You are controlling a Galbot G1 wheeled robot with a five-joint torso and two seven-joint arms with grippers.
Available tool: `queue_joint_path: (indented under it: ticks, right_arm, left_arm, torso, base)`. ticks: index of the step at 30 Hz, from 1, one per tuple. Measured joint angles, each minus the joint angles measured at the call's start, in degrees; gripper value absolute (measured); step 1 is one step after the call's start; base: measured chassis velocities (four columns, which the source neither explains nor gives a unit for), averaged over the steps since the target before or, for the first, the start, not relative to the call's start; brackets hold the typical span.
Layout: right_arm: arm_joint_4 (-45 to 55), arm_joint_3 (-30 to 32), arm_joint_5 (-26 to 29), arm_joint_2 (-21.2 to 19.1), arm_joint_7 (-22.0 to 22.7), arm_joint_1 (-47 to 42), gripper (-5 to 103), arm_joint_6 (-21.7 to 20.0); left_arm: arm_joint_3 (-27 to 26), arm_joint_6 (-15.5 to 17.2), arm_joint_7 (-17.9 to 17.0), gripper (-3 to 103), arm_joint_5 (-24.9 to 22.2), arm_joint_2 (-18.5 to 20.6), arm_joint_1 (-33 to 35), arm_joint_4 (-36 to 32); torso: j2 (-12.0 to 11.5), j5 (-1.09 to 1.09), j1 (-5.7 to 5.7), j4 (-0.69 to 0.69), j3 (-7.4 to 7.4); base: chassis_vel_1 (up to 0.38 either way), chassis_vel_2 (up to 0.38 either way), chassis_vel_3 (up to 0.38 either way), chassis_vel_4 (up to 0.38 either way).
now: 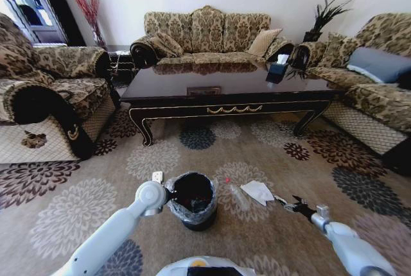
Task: Move to the front of the table and pick up the trash from the floor, then place it into the trash bin.
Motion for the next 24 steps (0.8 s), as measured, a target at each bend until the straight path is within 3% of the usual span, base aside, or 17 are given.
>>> queue_joint_path:
  ticks: [15, 23, 24]
  right_arm:
    - [-4.3, 0.0, -1.0, 1.6, 1.7, 2.9, 100, -0.5]
    - [-4.0, 0.1, -5.9, 2.2, 3.0, 2.3, 102, 0.6]
    - [-4.0, 0.1, -6.4, 2.3, 3.4, 2.3, 99, 0.6]
  left_arm:
    - [-0.5, 0.0, 0.1, 0, 0.0, 0.5, 0.2, -0.6]
    - [-0.5, 0.0, 0.1, 0, 0.0, 0.5, 0.0, -0.7]
    - [-0.5, 0.0, 0.1, 0, 0.0, 0.5, 0.0, -0.7]
  torso:
    - [0.0, 0.00, 0.00, 0.00, 0.00]
    - [0.0, 0.01, 0.00, 0.01, 0.00]
    - [0.0, 0.01, 0.00, 0.00, 0.00]
  base:
    - [0.000, 0.000, 0.000, 0.000]
    - [0.000, 0.000, 0.000, 0.000]
    - [0.000, 0.000, 0.000, 0.000]
